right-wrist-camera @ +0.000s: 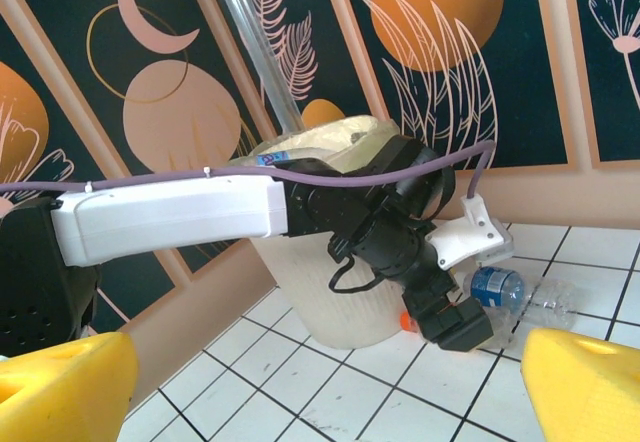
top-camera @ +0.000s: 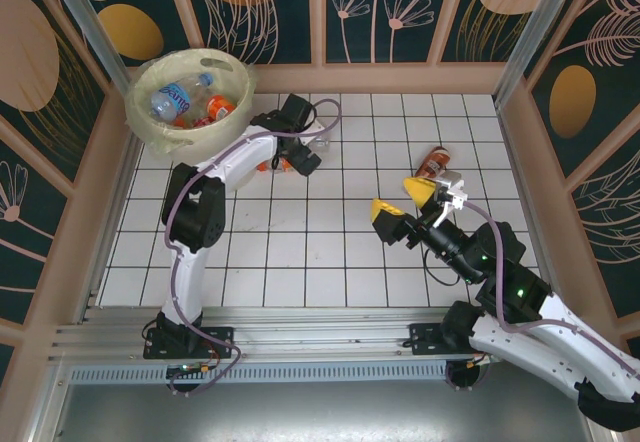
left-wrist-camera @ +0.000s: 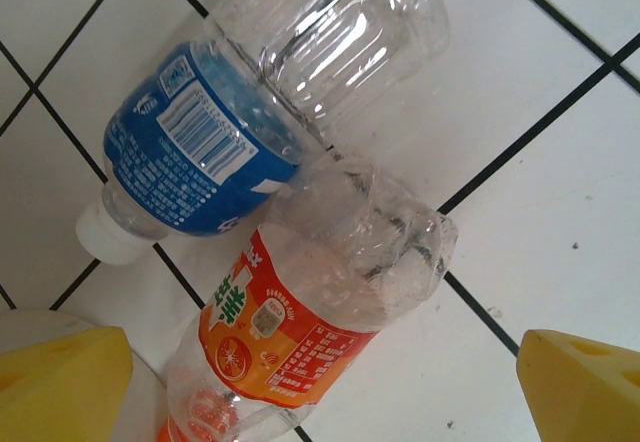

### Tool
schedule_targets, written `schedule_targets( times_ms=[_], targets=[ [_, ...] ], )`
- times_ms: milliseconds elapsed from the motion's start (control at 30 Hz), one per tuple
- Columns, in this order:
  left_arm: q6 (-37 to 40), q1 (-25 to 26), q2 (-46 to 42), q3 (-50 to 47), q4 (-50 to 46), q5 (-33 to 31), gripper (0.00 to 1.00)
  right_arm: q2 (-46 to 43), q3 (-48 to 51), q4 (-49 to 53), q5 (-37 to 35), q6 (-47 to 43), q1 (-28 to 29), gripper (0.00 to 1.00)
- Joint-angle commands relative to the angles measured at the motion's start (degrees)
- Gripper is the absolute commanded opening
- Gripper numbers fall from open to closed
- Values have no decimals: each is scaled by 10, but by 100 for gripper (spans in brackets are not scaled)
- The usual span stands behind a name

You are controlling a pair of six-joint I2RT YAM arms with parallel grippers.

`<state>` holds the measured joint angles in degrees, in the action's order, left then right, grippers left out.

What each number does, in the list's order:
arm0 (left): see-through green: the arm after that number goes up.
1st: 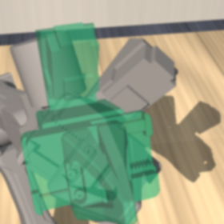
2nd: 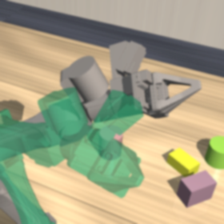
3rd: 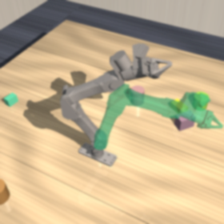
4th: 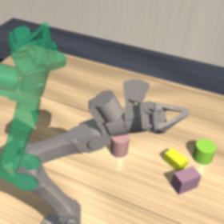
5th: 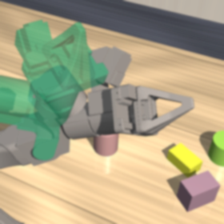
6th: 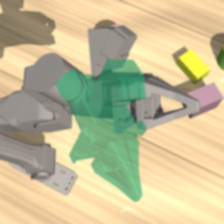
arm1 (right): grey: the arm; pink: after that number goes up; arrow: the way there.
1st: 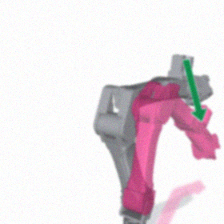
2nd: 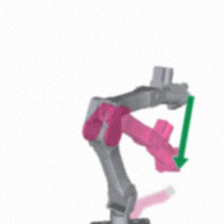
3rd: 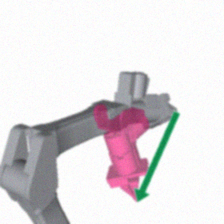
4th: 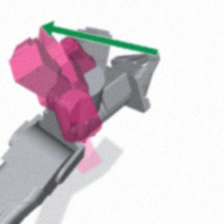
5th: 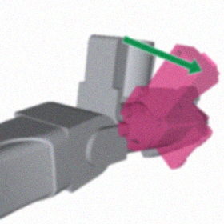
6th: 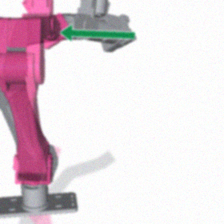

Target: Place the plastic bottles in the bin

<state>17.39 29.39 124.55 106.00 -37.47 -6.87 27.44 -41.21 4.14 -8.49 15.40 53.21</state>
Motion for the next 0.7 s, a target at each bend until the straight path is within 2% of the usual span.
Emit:
schedule_targets(
  times_ms=[0, 267, 400, 667],
  targets=[
    [4, 3, 25, 1, -16, -29, 99, -1, -1, -1, 12, 2, -5, 99],
    [-2, 3, 46, -8, -8, -47, 95, -5, -3, 7, 14, 3, -5, 99],
    [-4, 2, 56, -5, -8, -42, 89, -5, -4, 8, 14, 3, -6, 99],
    [-19, -3, 74, 3, -14, -25, 86, -5, -4, 12, 14, 6, -6, 99]
  ],
)
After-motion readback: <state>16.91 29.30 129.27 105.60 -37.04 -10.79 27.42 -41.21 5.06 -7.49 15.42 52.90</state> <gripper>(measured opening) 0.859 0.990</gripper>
